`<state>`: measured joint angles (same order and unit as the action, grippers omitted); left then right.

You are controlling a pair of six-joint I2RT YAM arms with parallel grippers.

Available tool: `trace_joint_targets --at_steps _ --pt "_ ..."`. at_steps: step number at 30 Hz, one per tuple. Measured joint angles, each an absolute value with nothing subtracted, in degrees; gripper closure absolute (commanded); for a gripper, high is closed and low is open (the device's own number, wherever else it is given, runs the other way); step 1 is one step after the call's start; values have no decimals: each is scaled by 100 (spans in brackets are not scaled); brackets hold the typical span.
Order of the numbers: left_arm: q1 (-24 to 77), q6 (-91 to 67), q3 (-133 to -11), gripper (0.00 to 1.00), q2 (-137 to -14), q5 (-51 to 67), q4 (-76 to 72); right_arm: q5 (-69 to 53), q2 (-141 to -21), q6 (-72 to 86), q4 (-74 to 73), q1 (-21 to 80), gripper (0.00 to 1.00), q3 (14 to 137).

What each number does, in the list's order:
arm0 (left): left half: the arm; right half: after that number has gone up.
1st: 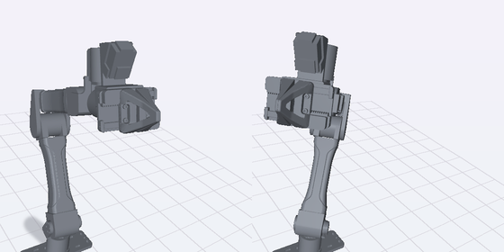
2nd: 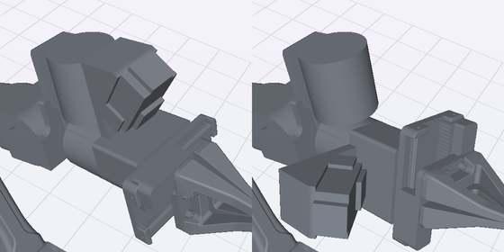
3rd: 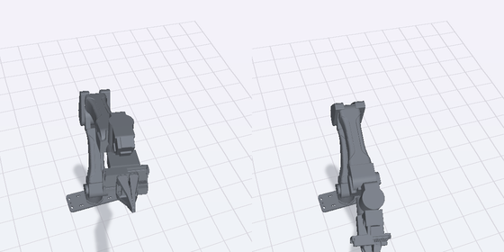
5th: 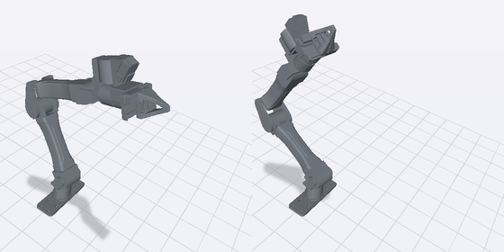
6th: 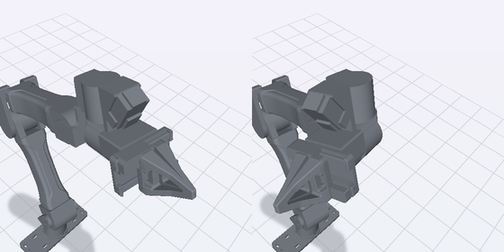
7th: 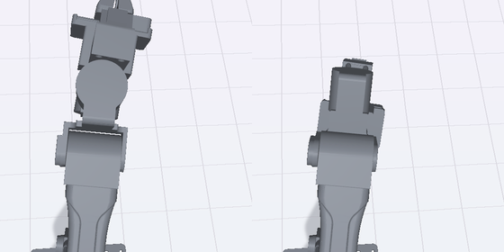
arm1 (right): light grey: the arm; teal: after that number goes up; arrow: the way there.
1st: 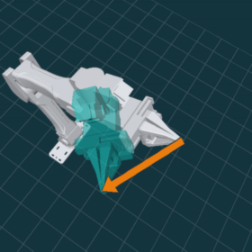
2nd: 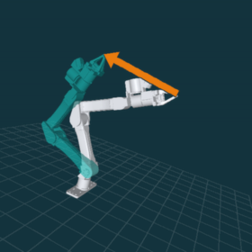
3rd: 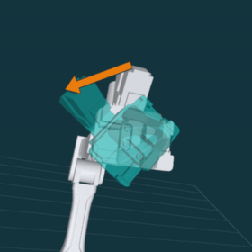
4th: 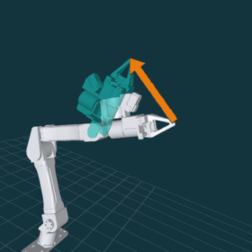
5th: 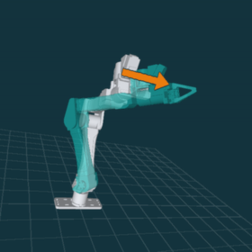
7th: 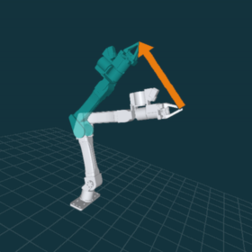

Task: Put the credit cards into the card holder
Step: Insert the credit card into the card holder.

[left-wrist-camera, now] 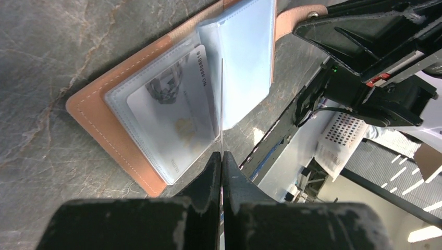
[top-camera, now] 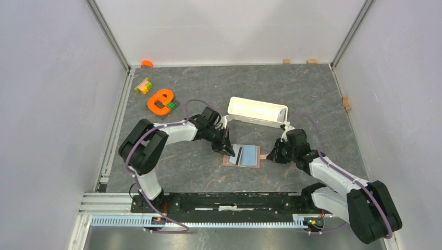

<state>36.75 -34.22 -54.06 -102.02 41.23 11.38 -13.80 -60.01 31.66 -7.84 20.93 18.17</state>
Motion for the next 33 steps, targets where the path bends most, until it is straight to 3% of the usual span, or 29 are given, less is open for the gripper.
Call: trace_joint_targets --at_steps 19,33 --pt "3638 -3605 -5380 98 -10602 4486 635 -1238 -6053 3129 -827 2102 100 1817" --pt "3601 -4206 -4849 98 -10711 4523 -513 -1243 -6053 3114 -825 2130 100 1817"
